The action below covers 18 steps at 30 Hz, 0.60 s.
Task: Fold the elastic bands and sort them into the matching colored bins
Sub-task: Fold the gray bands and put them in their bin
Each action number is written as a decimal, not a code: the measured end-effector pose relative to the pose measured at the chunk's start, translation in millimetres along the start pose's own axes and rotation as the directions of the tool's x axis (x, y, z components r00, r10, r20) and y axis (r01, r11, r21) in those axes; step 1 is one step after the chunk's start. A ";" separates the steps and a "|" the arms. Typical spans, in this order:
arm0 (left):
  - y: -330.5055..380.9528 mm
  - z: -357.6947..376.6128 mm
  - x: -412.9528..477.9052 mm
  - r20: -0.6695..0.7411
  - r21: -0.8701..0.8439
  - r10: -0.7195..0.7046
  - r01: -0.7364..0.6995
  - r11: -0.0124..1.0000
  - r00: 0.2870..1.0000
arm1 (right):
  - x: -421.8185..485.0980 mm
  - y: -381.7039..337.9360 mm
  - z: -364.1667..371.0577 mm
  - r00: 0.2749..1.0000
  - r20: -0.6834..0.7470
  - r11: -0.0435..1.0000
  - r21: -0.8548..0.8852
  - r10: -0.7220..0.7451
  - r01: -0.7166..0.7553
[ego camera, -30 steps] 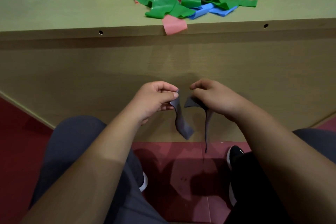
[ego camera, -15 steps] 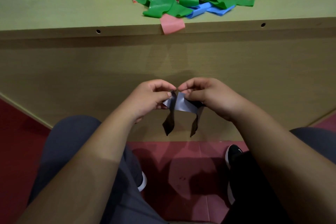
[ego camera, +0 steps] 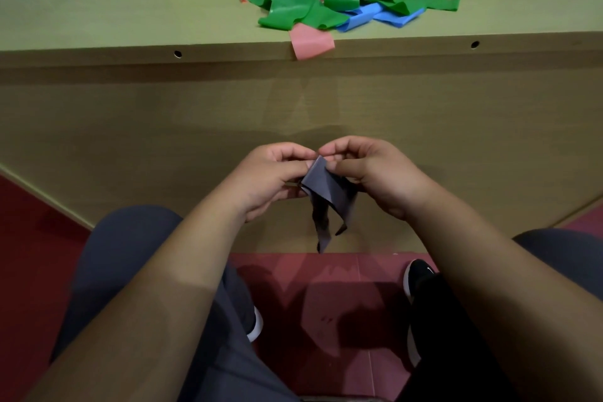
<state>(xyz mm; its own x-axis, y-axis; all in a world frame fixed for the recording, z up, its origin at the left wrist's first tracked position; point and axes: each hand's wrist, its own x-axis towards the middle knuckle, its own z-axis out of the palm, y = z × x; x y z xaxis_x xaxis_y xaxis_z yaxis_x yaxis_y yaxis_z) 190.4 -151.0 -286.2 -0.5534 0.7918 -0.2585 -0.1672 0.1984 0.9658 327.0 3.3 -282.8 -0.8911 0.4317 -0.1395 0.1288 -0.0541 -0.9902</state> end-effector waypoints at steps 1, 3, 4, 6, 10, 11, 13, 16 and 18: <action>0.2 -0.1 -0.2 -0.004 -0.006 0.007 -0.007 1.000 1.000 | 0.5 0.7 0.4 1.000 -0.013 1.000 -0.005 -0.003 0.003; 1.0 0.5 -0.9 -0.020 -0.019 0.028 -0.029 0.999 0.999 | 1.3 1.9 1.2 1.000 -0.021 1.000 -0.007 0.007 -0.007; 1.4 0.6 -1.0 -0.028 -0.023 0.036 -0.037 0.999 0.999 | 1.5 2.7 1.4 1.000 -0.020 1.000 -0.004 0.015 -0.015; 2.5 -0.1 -1.0 -0.033 -0.023 0.040 -0.041 0.999 0.999 | 1.6 3.9 2.1 1.000 -0.020 1.000 -0.001 0.018 -0.018; 2.3 -1.1 -2.2 -0.021 -0.031 0.033 -0.034 0.999 0.999 | 2.1 4.0 3.5 0.999 -0.045 1.000 -0.029 -0.006 0.005; 2.0 -1.0 -2.3 -0.019 -0.042 0.033 -0.033 0.999 0.999 | 2.4 4.2 3.9 0.999 -0.048 1.000 -0.029 -0.008 0.007; 1.6 -0.4 -2.5 -0.016 -0.063 0.030 -0.031 0.998 0.999 | 2.9 4.6 4.8 0.998 -0.054 1.000 -0.027 -0.009 0.007; 0.9 0.0 -1.8 -0.015 -0.072 0.028 -0.029 0.997 0.999 | 3.5 6.5 5.4 0.998 -0.062 0.999 -0.038 -0.013 0.011; 0.4 0.4 -1.5 -0.017 -0.079 0.025 -0.026 0.997 1.000 | 4.1 8.2 5.4 0.998 -0.065 0.999 -0.050 -0.017 0.014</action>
<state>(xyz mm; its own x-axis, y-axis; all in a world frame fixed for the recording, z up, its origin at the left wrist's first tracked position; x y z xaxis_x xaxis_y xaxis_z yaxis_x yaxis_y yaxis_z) 191.5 -151.9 -285.5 -0.5714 0.7864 -0.2345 -0.2165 0.1312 0.9674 322.0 -0.2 -291.5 -0.8628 0.4906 -0.1216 0.1378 -0.0031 -0.9905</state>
